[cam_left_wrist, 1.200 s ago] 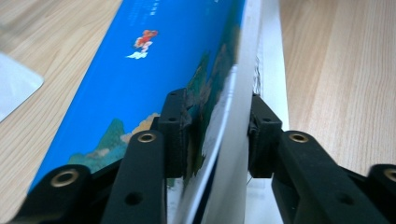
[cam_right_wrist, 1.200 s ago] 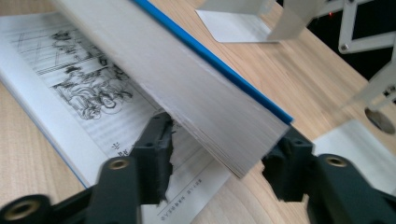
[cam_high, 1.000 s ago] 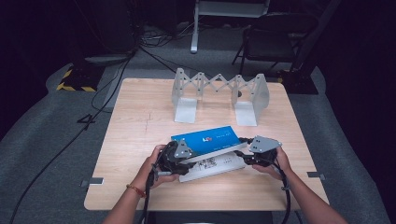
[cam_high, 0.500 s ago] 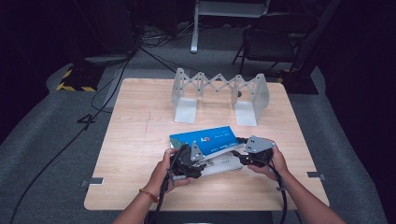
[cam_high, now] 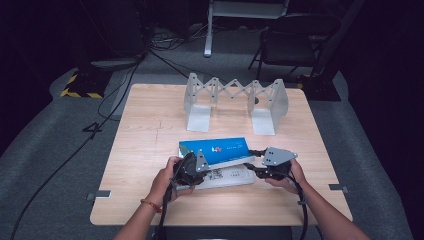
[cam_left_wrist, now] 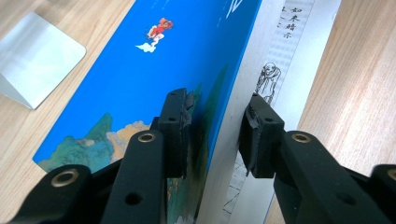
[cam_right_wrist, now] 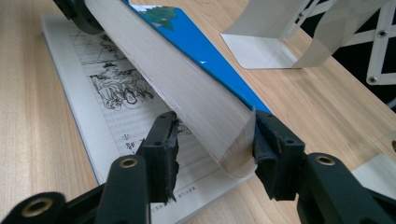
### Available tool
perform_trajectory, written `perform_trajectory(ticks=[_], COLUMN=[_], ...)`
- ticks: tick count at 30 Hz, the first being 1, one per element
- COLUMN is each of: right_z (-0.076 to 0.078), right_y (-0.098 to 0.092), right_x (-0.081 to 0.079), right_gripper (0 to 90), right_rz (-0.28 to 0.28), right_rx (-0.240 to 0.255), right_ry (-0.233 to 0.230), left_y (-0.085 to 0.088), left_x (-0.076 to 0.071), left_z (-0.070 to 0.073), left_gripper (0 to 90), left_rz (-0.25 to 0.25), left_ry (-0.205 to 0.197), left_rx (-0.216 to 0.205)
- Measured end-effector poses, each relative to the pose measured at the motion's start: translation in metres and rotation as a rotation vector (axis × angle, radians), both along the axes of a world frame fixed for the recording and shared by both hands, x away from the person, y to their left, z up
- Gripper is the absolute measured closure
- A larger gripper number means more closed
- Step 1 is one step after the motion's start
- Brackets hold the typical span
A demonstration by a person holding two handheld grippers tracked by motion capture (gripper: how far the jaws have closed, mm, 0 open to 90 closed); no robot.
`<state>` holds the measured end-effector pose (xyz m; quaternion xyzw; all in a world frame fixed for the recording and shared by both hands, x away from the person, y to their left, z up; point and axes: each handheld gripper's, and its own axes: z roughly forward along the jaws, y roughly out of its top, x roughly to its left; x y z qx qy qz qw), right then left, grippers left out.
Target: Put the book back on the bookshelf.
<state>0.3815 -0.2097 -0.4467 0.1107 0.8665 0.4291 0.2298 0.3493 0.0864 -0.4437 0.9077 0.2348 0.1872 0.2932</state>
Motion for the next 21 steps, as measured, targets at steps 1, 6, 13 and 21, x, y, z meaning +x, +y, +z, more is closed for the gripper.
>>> perform_trajectory(ticks=[1, 6, 13, 21], right_z=[0.000, 0.001, 0.005, 0.007], right_y=[0.000, 0.005, 0.013, 0.022], right_x=[0.000, -0.004, -0.008, -0.014], right_gripper=[54.2, 54.9, 55.0, 55.2], right_rz=[0.000, -0.007, -0.027, -0.027], right_rx=[0.000, -0.025, -0.037, -0.038], right_ry=[0.000, -0.022, -0.037, -0.032], left_y=[0.001, -0.008, -0.038, -0.051], left_x=[0.001, 0.001, -0.002, 0.002], left_z=[0.000, -0.002, 0.002, -0.008], left_gripper=[64.1, 46.0, 39.4, 46.2], left_rz=[-0.007, -0.021, -0.007, 0.082], left_ry=[0.013, 0.046, 0.009, -0.047], left_rx=[-0.006, -0.053, -0.064, -0.004])
